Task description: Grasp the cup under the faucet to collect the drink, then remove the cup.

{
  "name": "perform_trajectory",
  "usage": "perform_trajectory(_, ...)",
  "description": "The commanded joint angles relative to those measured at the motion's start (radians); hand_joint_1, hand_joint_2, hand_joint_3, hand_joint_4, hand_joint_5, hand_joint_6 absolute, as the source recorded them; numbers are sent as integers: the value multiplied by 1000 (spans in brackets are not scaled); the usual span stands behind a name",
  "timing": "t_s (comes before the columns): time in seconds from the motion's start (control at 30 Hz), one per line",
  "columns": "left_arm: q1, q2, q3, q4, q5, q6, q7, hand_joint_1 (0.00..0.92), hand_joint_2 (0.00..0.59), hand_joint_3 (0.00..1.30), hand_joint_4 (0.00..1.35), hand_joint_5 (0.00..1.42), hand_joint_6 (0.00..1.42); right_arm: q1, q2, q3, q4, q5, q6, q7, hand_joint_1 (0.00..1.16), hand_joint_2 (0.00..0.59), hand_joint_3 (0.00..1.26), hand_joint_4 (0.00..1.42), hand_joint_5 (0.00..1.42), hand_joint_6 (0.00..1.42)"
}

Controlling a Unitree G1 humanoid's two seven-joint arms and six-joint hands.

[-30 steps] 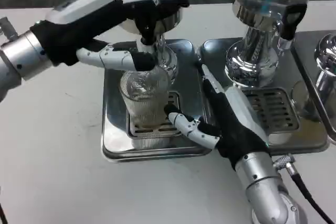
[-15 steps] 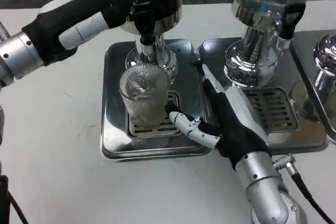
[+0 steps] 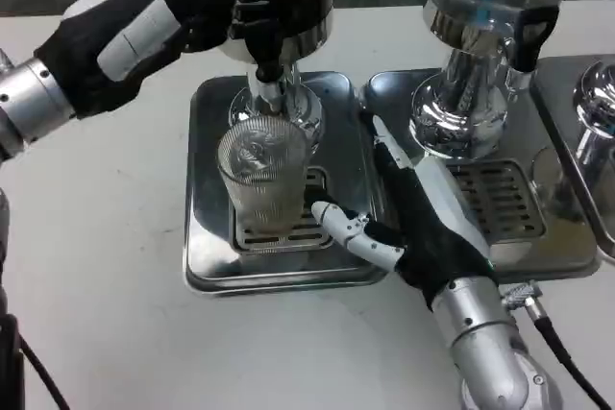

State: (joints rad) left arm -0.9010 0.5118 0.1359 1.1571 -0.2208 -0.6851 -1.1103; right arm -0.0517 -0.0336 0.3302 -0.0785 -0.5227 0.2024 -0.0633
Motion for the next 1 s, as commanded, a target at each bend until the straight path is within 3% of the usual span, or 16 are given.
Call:
perform_trajectory(0.03,-13,-3,1,-16,16,-42,-16,0,43,268,157,176,238,-7,1,-3,12,3,-15,-18,497,278,0,0,0,0)
perform_trajectory(0.63,-14,-31,42,-55,-37,28,-99,0,51,260,146,181,248,-1,2,-4,10,8,-16,-23,497,278,0,0,0,0)
perform_trajectory(1.0,2,-40,38,-97,-45,33,-145,0,51,251,145,211,279,0,2,-4,11,9,-18,-25,497,278,0,0,0,0)
